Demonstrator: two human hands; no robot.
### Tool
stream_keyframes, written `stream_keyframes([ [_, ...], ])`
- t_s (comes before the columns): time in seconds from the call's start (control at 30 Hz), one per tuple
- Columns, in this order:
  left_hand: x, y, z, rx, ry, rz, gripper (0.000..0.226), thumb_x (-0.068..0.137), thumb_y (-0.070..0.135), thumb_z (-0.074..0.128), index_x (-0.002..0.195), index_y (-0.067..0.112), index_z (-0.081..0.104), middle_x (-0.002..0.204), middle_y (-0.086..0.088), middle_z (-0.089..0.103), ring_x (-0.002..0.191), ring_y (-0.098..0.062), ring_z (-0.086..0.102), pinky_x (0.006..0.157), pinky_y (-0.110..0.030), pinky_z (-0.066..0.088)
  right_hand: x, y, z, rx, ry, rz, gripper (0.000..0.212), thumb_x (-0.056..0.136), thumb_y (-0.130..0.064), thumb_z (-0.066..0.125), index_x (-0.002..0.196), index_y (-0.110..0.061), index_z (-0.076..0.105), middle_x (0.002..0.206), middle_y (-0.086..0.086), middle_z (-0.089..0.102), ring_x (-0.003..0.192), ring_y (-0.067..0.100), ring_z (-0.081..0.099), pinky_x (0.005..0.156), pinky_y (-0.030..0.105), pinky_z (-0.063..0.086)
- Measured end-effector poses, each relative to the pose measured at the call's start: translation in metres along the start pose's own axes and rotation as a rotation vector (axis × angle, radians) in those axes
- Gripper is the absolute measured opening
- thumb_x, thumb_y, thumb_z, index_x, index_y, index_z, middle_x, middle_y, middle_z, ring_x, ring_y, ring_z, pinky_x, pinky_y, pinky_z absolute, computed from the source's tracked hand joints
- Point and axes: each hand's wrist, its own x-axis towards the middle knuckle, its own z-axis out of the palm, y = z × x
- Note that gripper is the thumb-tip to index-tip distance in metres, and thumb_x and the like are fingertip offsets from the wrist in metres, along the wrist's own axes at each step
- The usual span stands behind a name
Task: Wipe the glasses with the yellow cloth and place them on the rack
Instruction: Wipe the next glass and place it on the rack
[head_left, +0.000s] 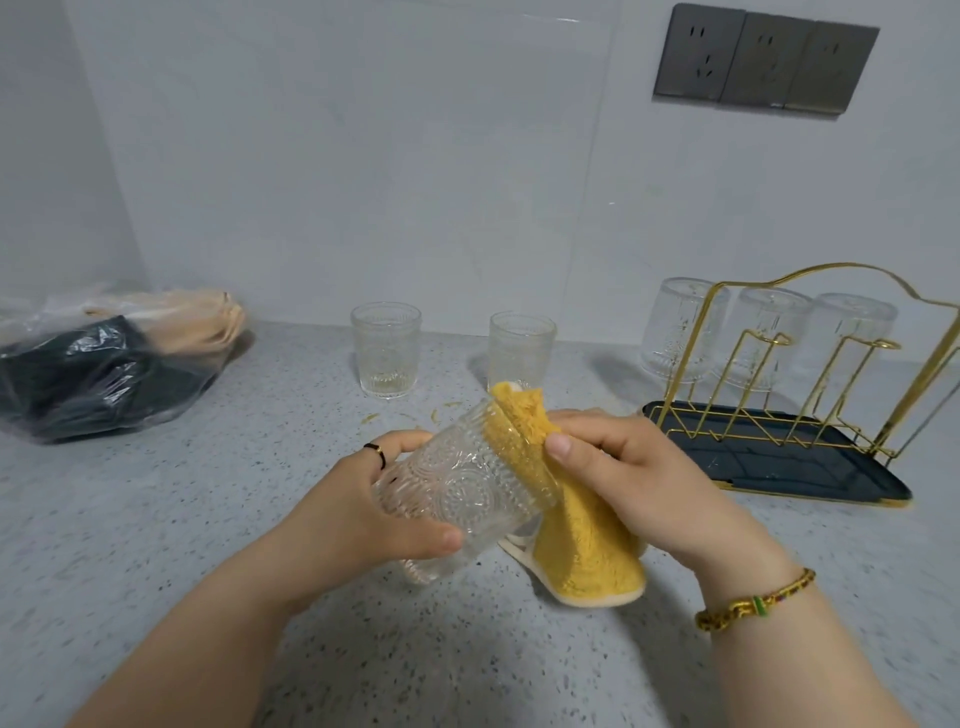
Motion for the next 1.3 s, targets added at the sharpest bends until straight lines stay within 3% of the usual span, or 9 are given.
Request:
stream_keyframes([
  [0.13, 0.0, -0.001, -0.001, 0.021, -0.046, -0.001, 0.082, 0.028, 0.042, 0.077, 0.107, 0.037, 0.058, 0.099, 0.013, 0.071, 0.09, -0.004, 0.067, 0.081, -0.022, 0.05, -0.001, -0.003, 0.004, -0.036, -0.185, 0.141, 0.047, 0.081, -0.031, 0.044, 0.066, 0.012, 0.051, 0.07, 0.033, 0.045, 0.061, 0.028, 0.04, 0.063, 0.026, 0.031],
  [0.23, 0.001, -0.003, -0.002, -0.036, -0.081, -0.014, 0.079, 0.026, 0.043, 0.079, 0.103, 0.038, 0.061, 0.1, 0.023, 0.07, 0.094, 0.004, 0.064, 0.086, -0.021, 0.05, -0.001, -0.001, 0.006, -0.012, -0.197, 0.226, 0.037, 0.091, -0.026, 0.048, 0.08, 0.006, 0.064, 0.078, 0.027, 0.061, 0.073, 0.014, 0.051, 0.072, 0.025, 0.042],
  [0.33, 0.003, -0.006, -0.002, -0.128, -0.111, -0.036, 0.097, 0.023, 0.052, 0.086, 0.113, 0.027, 0.062, 0.115, 0.002, 0.068, 0.108, -0.016, 0.063, 0.093, -0.035, 0.05, 0.001, -0.002, 0.009, -0.016, -0.027, 0.198, 0.003, 0.084, -0.018, 0.057, 0.083, -0.016, 0.058, 0.071, 0.005, 0.059, 0.07, 0.012, 0.051, 0.068, 0.02, 0.042],
  [0.5, 0.004, -0.007, 0.0, -0.44, -0.16, -0.037, 0.086, 0.021, 0.045, 0.09, 0.099, 0.015, 0.069, 0.097, -0.011, 0.073, 0.084, -0.023, 0.071, 0.064, -0.027, 0.057, 0.0, -0.008, 0.006, 0.042, 0.289, 0.1, 0.019, 0.07, -0.024, 0.07, 0.063, -0.013, 0.057, 0.054, -0.009, 0.055, 0.054, 0.0, 0.05, 0.055, 0.008, 0.039],
  [0.73, 0.005, -0.005, 0.006, -0.667, -0.222, -0.09, 0.072, 0.01, 0.043, 0.091, 0.076, 0.015, 0.078, 0.081, -0.01, 0.075, 0.066, -0.022, 0.071, 0.051, -0.03, 0.056, -0.007, -0.013, -0.011, 0.037, -0.159, 0.128, 0.03, 0.059, -0.027, 0.072, 0.081, -0.048, 0.069, 0.096, -0.026, 0.068, 0.097, -0.009, 0.058, 0.079, 0.005, 0.044],
  [0.9, 0.006, -0.005, 0.003, -0.643, -0.21, -0.14, 0.07, 0.006, 0.044, 0.09, 0.069, 0.017, 0.077, 0.075, -0.008, 0.074, 0.059, -0.022, 0.07, 0.048, -0.033, 0.056, -0.007, -0.009, -0.015, -0.027, -0.216, 0.098, 0.046, 0.064, -0.014, 0.061, 0.099, -0.043, 0.057, 0.121, -0.02, 0.053, 0.105, -0.008, 0.053, 0.088, 0.006, 0.04],
  [1.0, 0.007, -0.005, -0.002, -0.579, -0.248, -0.119, 0.08, 0.01, 0.048, 0.089, 0.081, 0.014, 0.076, 0.082, -0.009, 0.074, 0.065, -0.022, 0.07, 0.051, -0.031, 0.057, -0.006, -0.007, -0.016, 0.118, -0.101, 0.168, 0.04, 0.059, -0.014, 0.075, 0.09, -0.03, 0.056, 0.099, -0.001, 0.064, 0.077, 0.012, 0.06, 0.068, 0.023, 0.051],
  [1.2, 0.005, -0.005, 0.004, -0.525, -0.275, -0.152, 0.083, 0.028, 0.048, 0.088, 0.101, 0.013, 0.07, 0.092, -0.012, 0.07, 0.073, -0.024, 0.069, 0.056, -0.031, 0.055, 0.002, -0.002, 0.004, 0.155, 0.034, 0.162, 0.029, 0.067, -0.001, 0.07, 0.081, -0.02, 0.053, 0.067, -0.007, 0.067, 0.065, 0.007, 0.059, 0.063, 0.019, 0.05],
  [1.3, 0.004, -0.003, 0.004, -0.589, -0.188, -0.22, 0.058, 0.052, 0.036, 0.078, 0.102, 0.011, 0.063, 0.078, -0.01, 0.07, 0.06, -0.023, 0.066, 0.049, -0.031, 0.054, 0.0, -0.003, 0.008, 0.178, 0.048, 0.18, 0.019, 0.081, -0.024, 0.06, 0.097, -0.03, 0.054, 0.069, -0.016, 0.069, 0.062, -0.002, 0.06, 0.059, 0.012, 0.048],
])
